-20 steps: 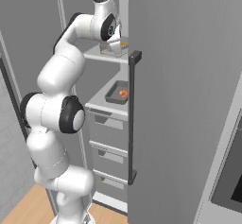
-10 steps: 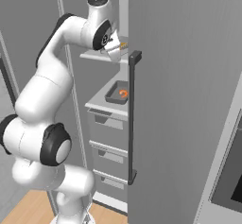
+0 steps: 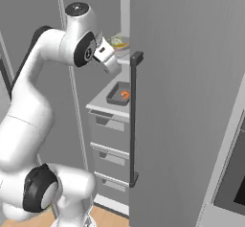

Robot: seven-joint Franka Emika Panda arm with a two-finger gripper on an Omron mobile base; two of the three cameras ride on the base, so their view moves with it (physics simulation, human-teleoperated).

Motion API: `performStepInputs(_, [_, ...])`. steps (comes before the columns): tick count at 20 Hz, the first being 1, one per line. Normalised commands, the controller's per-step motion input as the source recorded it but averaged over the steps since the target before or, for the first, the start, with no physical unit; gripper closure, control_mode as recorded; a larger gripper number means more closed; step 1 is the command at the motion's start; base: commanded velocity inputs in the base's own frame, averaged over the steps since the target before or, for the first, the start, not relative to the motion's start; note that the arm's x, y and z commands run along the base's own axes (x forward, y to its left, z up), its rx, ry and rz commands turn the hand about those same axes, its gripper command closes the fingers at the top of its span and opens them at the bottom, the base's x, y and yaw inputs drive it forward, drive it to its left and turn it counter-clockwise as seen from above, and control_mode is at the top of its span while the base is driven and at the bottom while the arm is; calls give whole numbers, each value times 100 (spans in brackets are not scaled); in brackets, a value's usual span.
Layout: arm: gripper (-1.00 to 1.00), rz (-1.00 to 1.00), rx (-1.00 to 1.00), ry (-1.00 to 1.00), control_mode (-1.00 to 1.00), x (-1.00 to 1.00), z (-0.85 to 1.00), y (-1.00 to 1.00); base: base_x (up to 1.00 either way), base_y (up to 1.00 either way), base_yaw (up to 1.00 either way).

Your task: Take the meat container that has the shrimp and place it on the second highest rack of the freezer. Then take the vegetable container that has the mushroom and corn and place it on the highest rack of the freezer.

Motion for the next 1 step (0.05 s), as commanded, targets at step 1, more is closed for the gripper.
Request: performStepInputs(1, [-100, 29, -36, 8, -100, -100, -28, 0, 0, 0, 0])
